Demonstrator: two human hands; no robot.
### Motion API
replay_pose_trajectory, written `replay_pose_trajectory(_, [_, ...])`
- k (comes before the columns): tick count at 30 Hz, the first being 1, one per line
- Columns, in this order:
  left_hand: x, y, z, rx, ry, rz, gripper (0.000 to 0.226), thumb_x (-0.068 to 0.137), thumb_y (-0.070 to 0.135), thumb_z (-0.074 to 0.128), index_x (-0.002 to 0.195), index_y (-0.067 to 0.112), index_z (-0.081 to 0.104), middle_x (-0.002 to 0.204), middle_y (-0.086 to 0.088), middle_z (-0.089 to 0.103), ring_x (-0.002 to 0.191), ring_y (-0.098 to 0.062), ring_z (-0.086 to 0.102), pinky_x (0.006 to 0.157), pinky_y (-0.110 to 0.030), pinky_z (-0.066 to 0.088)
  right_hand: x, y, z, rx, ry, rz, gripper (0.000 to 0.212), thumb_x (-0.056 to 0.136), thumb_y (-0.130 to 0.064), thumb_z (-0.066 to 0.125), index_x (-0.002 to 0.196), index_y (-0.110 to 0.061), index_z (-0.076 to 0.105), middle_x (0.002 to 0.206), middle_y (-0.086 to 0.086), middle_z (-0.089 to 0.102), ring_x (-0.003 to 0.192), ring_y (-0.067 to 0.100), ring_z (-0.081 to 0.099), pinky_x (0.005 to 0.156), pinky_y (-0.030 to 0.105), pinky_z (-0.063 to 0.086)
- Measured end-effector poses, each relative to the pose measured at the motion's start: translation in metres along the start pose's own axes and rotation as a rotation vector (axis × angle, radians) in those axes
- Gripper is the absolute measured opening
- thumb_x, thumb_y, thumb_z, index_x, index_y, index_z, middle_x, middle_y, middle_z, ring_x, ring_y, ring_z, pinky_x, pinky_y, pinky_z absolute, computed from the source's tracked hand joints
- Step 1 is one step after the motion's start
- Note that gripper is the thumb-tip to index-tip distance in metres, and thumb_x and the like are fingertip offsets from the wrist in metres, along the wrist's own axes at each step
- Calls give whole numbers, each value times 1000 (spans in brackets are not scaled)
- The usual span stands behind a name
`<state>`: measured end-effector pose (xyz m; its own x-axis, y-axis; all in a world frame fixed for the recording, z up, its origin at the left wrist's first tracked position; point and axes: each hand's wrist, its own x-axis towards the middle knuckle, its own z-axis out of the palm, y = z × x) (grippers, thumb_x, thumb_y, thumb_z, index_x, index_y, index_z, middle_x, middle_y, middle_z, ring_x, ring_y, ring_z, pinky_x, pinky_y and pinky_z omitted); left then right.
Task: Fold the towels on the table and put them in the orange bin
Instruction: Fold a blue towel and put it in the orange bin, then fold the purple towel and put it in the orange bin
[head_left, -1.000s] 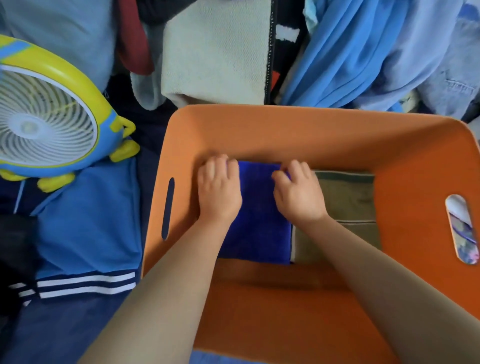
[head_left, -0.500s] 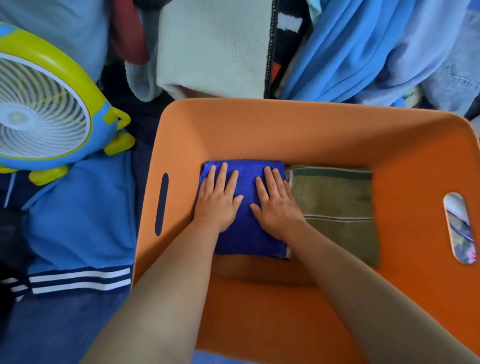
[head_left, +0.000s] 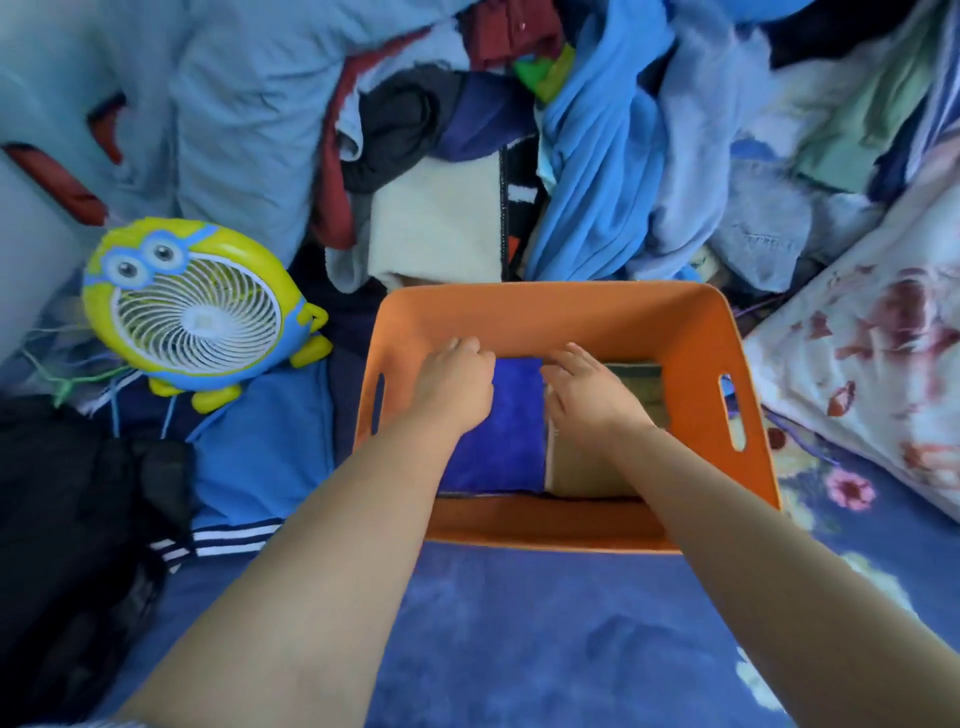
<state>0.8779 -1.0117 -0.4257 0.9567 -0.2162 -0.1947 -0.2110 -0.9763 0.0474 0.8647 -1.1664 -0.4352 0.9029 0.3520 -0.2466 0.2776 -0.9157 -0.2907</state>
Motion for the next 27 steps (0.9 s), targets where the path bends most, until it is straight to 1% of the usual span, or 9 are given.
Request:
replay_pose_trajectory(4, [-52,32,-73,35,59,-15,26,89,3,40,112,4,53,118,-14,50,113,-30,45,84,-39,41,-65,-23,-58,34,152,9,37,90,-8,39,126,-3,47,135,14,46,128,28,37,106,36,32])
replay_pose_trajectory(9, [-138,73,-148,60,119,26,26,93,7,39,115,5,51,117,-14,50,110,-30,48,73,-35,35,-164,-44,-123,-8,243,6,31,89,-7,39,116,0,52,122,18,52,115,32,46,92,37,40])
replay_pose_trajectory(12, [-191,96,-184,100,173,84,28,92,7,40,118,6,50,118,-13,50,111,-31,48,78,-37,40,-226,-59,-157,-58,338,27,30,89,-9,38,114,0,53,118,18,53,109,32,48,83,37,41])
replay_pose_trajectory(15, [-241,119,-217,139,207,131,30,89,6,41,117,6,51,121,-14,49,115,-32,46,88,-40,41,-289,-79,-186,-89,423,57,31,89,-10,39,115,-1,54,118,17,54,110,32,49,86,38,45])
replay_pose_trajectory(17, [-273,133,-232,154,221,165,30,90,7,40,118,7,52,123,-14,49,118,-33,46,90,-40,41,-331,-94,-199,-113,469,105,32,89,-10,40,116,-2,54,120,16,53,114,32,48,88,39,45])
replay_pose_trajectory(18, [-304,149,-242,169,248,228,31,90,9,40,118,8,53,125,-14,49,119,-33,45,91,-40,41,-376,-105,-203,-125,512,168,32,89,-10,40,117,-3,54,121,15,53,115,32,48,89,40,45])
replay_pose_trajectory(20, [-326,163,-249,175,246,250,30,92,12,40,119,9,52,127,-14,48,120,-33,44,92,-40,41,-407,-112,-210,-176,554,196,33,89,-10,41,119,-5,54,123,15,52,113,32,49,89,41,47])
replay_pose_trajectory(24, [-413,219,-257,222,276,448,31,93,9,38,120,6,51,132,-16,43,120,-34,43,93,-43,40,-539,-140,-198,-199,663,373,35,88,-11,44,121,-7,54,127,13,52,115,30,50,92,37,45])
replay_pose_trajectory(27, [-496,279,-256,228,299,634,34,90,9,40,121,7,52,133,-16,44,121,-35,45,96,-44,39,-660,-154,-183,-194,718,579,35,88,-12,45,122,-10,54,125,14,53,115,30,50,95,37,42])
